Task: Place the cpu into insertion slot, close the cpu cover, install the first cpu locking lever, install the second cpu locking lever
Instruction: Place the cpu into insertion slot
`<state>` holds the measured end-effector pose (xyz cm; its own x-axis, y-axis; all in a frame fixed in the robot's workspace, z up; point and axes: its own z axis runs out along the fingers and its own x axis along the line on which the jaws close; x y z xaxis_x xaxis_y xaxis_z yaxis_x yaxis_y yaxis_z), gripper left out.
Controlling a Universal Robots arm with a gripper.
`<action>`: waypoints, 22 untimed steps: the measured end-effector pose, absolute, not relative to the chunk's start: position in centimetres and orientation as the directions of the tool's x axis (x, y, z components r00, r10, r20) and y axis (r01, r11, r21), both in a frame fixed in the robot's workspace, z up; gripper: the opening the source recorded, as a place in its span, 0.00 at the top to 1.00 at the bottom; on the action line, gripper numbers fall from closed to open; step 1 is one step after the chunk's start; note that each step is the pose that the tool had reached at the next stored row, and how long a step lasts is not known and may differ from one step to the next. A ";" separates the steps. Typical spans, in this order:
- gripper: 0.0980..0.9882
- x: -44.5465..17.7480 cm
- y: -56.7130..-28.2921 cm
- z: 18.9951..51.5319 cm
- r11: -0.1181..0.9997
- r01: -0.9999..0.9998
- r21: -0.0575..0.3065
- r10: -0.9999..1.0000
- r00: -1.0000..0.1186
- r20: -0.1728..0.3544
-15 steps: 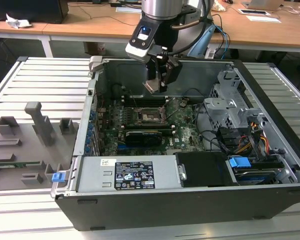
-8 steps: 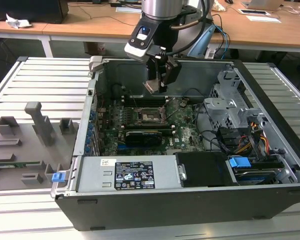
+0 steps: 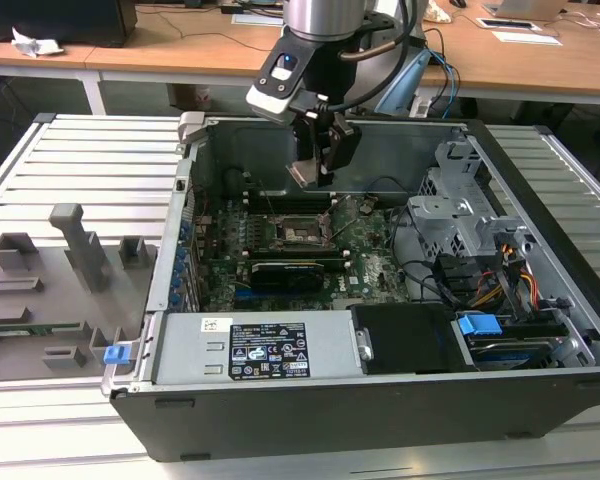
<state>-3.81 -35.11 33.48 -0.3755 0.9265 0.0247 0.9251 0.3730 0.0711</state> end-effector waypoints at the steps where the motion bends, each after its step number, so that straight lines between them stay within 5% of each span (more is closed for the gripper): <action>1: 0.50 -3.8 -35.1 33.5 0.369 0.927 0.071 0.928 -0.371 0.025; 22: 0.50 -3.8 -35.1 33.1 0.301 0.951 0.071 0.953 -0.303 0.025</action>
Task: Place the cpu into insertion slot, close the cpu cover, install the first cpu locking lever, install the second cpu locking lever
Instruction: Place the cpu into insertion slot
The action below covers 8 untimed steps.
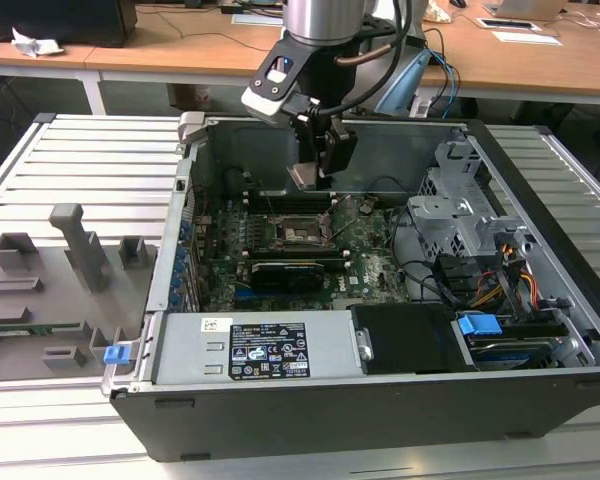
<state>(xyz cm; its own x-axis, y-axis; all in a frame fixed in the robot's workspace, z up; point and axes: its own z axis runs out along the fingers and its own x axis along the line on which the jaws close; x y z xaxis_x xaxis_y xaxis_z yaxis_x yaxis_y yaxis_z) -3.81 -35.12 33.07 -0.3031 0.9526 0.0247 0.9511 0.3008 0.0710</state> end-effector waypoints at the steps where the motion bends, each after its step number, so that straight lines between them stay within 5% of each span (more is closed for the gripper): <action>1: 0.50 -3.8 -35.1 33.0 0.297 0.952 0.071 0.954 -0.300 0.025; 8: 0.50 -3.8 -35.1 32.9 0.277 0.958 0.071 0.960 -0.280 0.025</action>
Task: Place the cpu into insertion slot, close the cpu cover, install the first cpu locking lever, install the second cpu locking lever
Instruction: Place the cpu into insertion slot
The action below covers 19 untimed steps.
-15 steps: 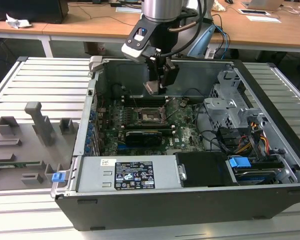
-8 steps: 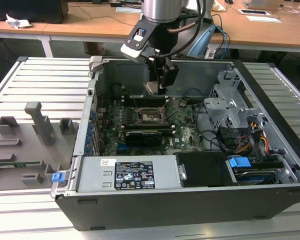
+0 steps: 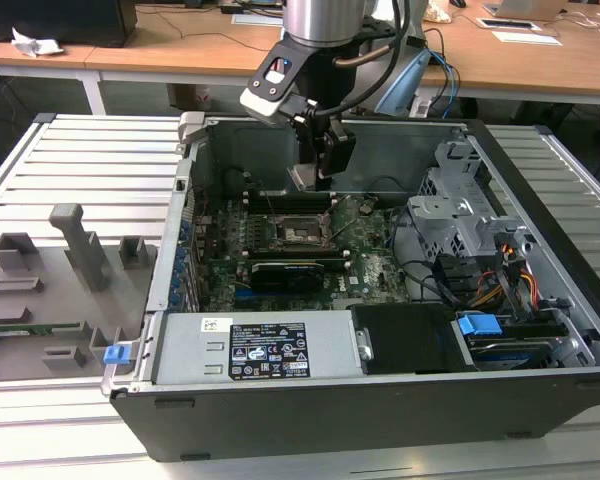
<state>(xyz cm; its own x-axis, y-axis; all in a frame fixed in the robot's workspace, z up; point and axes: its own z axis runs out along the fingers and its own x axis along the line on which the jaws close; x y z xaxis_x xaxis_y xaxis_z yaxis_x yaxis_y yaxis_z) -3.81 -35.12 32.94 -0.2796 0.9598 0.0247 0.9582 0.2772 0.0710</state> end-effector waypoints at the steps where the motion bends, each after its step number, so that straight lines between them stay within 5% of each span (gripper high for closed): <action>1: 0.50 -3.8 -35.1 32.9 0.274 0.959 0.071 0.961 -0.277 0.025; 19: 0.50 -3.8 -35.1 32.5 0.249 0.966 0.071 0.967 -0.252 0.025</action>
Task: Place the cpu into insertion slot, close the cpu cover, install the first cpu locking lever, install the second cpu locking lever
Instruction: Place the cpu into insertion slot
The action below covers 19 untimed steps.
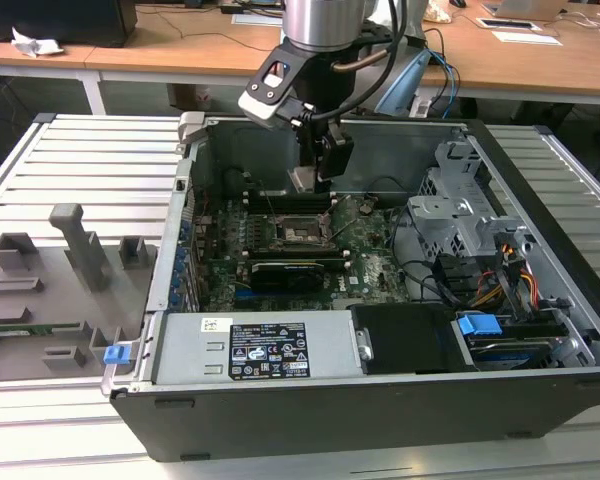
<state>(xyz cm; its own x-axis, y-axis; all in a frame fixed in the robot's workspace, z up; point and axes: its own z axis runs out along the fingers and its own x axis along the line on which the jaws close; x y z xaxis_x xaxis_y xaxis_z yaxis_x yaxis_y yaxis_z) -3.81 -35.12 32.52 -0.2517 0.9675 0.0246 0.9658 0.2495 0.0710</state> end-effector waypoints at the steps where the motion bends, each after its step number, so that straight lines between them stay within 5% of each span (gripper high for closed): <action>1: 0.50 -3.8 -35.1 32.5 0.249 0.966 0.071 0.968 -0.252 0.025; 19: 0.50 -3.8 -35.1 32.1 0.248 0.966 0.071 0.968 -0.250 0.025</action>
<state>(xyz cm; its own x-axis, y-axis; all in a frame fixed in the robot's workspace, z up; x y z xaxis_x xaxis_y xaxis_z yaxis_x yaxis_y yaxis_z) -3.81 -35.11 32.06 -0.2503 0.9679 0.0247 0.9661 0.2480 0.0711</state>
